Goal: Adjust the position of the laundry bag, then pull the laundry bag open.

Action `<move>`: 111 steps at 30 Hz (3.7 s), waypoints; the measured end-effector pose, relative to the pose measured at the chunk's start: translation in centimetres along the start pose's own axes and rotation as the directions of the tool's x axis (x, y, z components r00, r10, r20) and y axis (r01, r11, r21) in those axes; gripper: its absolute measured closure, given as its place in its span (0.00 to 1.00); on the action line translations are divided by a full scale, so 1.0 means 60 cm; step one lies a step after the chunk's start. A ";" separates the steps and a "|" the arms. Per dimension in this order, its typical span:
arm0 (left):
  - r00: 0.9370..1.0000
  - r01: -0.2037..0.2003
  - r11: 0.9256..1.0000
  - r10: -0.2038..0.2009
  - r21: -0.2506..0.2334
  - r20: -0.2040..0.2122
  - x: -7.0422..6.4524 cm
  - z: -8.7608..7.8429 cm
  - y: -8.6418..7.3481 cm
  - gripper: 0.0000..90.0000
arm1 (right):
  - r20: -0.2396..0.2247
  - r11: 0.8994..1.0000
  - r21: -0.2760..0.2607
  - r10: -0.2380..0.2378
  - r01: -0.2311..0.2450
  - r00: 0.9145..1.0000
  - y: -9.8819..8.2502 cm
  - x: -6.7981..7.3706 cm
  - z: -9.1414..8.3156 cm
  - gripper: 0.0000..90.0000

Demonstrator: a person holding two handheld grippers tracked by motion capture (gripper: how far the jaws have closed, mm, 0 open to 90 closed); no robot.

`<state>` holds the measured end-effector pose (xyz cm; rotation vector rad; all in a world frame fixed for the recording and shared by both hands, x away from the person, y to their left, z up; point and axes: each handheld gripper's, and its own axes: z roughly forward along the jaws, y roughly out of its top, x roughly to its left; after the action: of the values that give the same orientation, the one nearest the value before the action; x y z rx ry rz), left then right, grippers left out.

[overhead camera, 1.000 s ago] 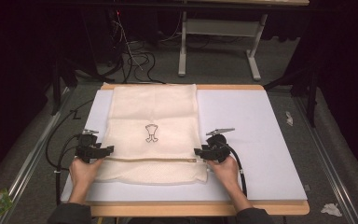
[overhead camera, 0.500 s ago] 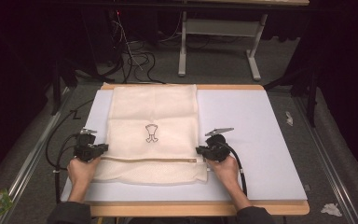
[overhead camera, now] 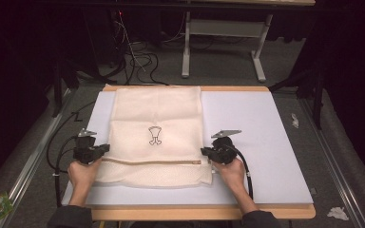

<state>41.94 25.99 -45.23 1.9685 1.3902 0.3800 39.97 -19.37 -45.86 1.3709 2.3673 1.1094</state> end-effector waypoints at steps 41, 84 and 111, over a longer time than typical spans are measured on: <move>0.987 -0.130 0.988 0.137 -0.084 0.088 -0.098 0.012 0.053 0.96 | 0.054 0.988 -0.126 0.099 -0.092 0.994 -0.034 -0.069 -0.082 0.97; 0.960 -0.218 0.970 0.233 -0.113 0.155 -0.207 0.068 0.063 0.95 | 0.139 0.970 -0.174 0.192 -0.167 0.971 -0.112 -0.145 -0.171 0.96; 0.961 -0.228 0.971 0.237 -0.077 0.141 -0.197 0.075 0.040 0.88 | 0.156 0.978 -0.132 0.179 -0.159 0.971 -0.124 -0.149 -0.159 0.87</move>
<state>41.73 13.10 -45.13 2.0715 1.0447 0.3678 35.23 -33.63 -46.02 1.5804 2.0651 1.1095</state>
